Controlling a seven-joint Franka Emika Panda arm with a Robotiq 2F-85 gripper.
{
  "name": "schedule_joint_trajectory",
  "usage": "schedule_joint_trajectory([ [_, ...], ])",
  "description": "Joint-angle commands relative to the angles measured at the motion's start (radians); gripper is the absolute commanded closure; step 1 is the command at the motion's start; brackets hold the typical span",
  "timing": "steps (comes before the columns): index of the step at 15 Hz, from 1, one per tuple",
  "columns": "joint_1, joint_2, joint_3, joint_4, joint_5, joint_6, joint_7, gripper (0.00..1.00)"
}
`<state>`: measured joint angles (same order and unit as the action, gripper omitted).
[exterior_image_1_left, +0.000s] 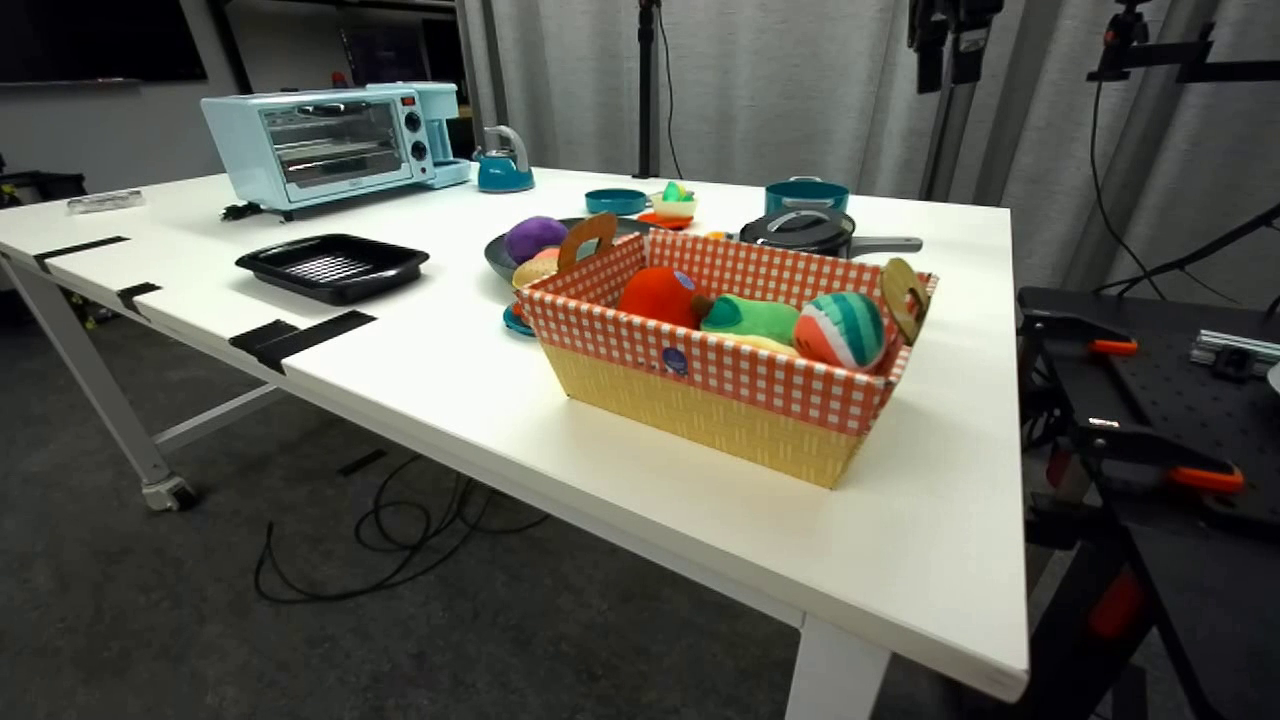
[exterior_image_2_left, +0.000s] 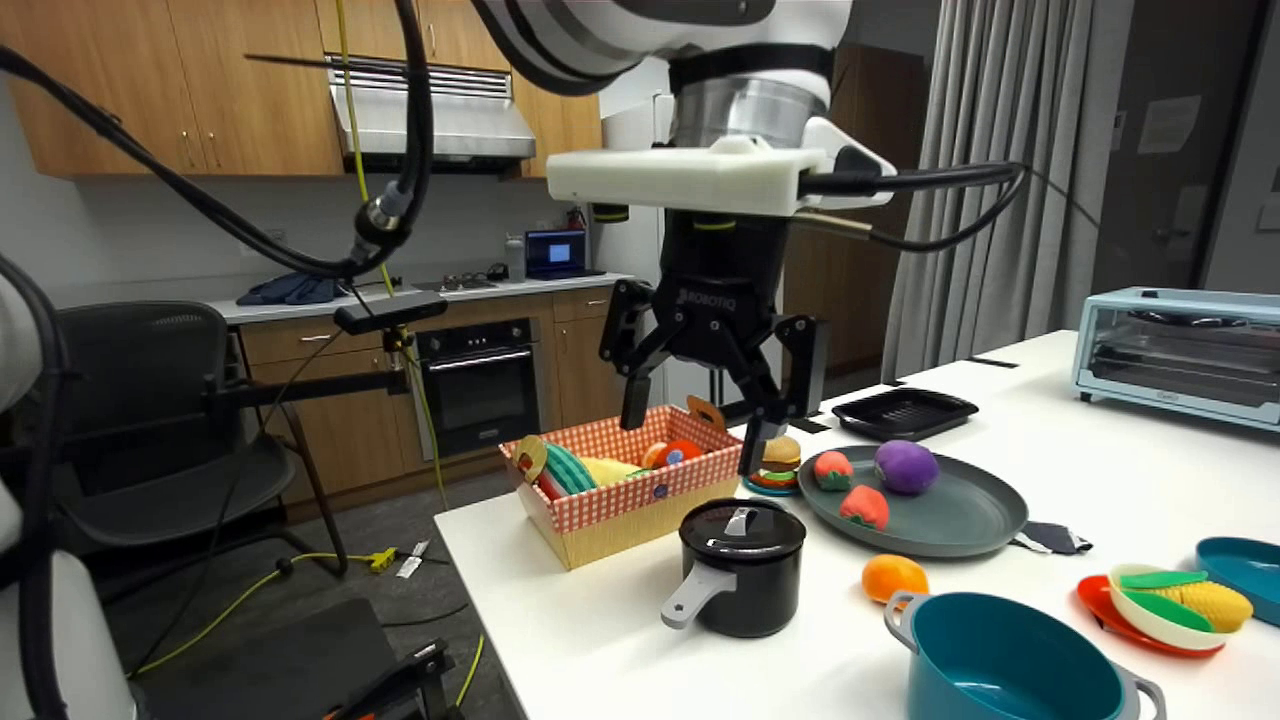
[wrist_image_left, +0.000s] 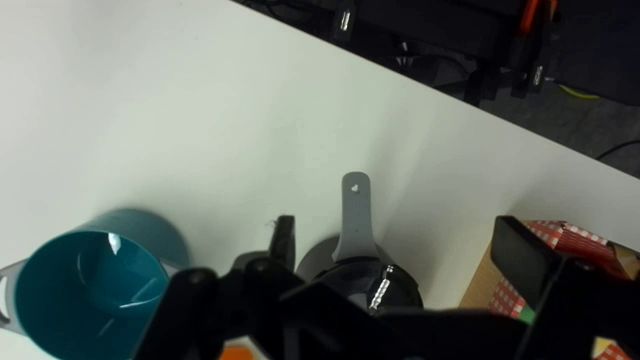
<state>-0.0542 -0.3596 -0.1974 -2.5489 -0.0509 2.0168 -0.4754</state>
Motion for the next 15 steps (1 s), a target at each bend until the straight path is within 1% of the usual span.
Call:
schedule_joint_trajectory([
  [1, 0.034, 0.112, 0.062, 0.075, -0.020, 0.003, 0.022, 0.00],
  [4, 0.052, 0.199, 0.105, 0.135, -0.017, 0.010, 0.016, 0.00],
  [9, 0.067, 0.338, 0.157, 0.239, -0.028, 0.034, -0.005, 0.00],
  [15, 0.079, 0.473, 0.217, 0.339, -0.025, 0.115, -0.022, 0.00],
])
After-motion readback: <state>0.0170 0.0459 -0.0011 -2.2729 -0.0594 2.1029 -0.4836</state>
